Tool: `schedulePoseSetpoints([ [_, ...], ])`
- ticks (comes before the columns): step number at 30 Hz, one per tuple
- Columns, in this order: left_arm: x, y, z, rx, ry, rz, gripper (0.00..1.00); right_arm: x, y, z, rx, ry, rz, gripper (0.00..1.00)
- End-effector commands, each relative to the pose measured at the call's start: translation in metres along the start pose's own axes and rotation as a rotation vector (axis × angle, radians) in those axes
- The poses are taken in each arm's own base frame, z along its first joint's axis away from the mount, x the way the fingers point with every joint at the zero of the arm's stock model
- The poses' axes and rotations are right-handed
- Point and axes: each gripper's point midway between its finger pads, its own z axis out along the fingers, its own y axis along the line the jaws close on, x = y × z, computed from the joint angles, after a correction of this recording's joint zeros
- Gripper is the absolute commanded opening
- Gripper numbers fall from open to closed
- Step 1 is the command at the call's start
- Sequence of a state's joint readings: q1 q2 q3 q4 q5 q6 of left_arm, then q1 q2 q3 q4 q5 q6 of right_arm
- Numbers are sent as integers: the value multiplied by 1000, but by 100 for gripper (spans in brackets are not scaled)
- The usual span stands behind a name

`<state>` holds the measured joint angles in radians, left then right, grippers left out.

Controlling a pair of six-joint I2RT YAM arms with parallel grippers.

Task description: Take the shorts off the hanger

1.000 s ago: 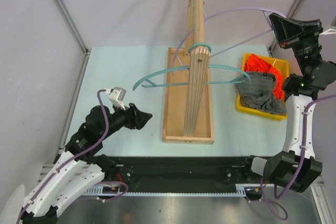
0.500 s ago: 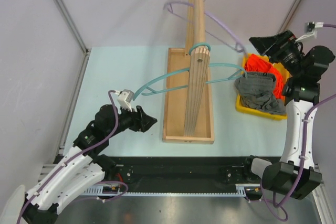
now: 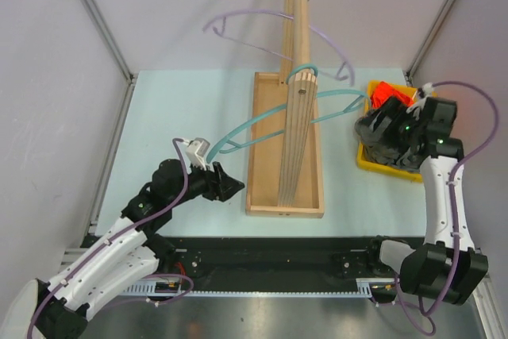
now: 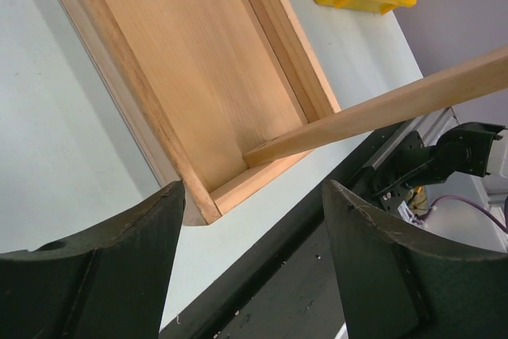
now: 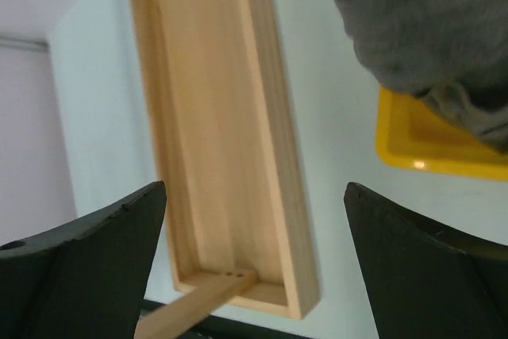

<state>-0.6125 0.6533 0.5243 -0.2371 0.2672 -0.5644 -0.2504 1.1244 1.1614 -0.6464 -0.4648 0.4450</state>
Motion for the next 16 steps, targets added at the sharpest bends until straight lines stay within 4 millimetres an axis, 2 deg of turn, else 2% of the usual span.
schedulePoseSetpoints([
  [1,4,-15,6,88,-15,-14,75,84,-21,9,54,178,-70,100],
  [3,5,-22,6,128,-26,-17,75,119,-15,12,-21,195,-69,100],
  [4,13,-24,7,145,-13,-20,75,132,-13,12,-39,202,-63,100],
  [5,12,-30,6,170,-29,-24,76,152,-1,10,-89,232,-93,100],
  [6,15,-33,6,187,-27,-25,76,159,5,11,-122,220,-101,100],
  [7,27,-33,6,201,-2,-27,77,176,2,7,-128,216,-79,100],
  [8,23,-41,5,240,-33,-27,78,188,12,4,-173,221,-103,100],
  [9,23,-46,0,270,-56,-22,78,195,12,2,-177,207,-103,100],
  [10,35,-44,0,282,-40,-29,78,207,7,2,-179,214,-103,100],
  [11,34,-49,-3,310,-61,-39,79,213,18,-9,-235,197,-107,100],
  [16,46,-57,-21,424,-110,-58,80,229,9,-24,-275,147,-85,100],
])
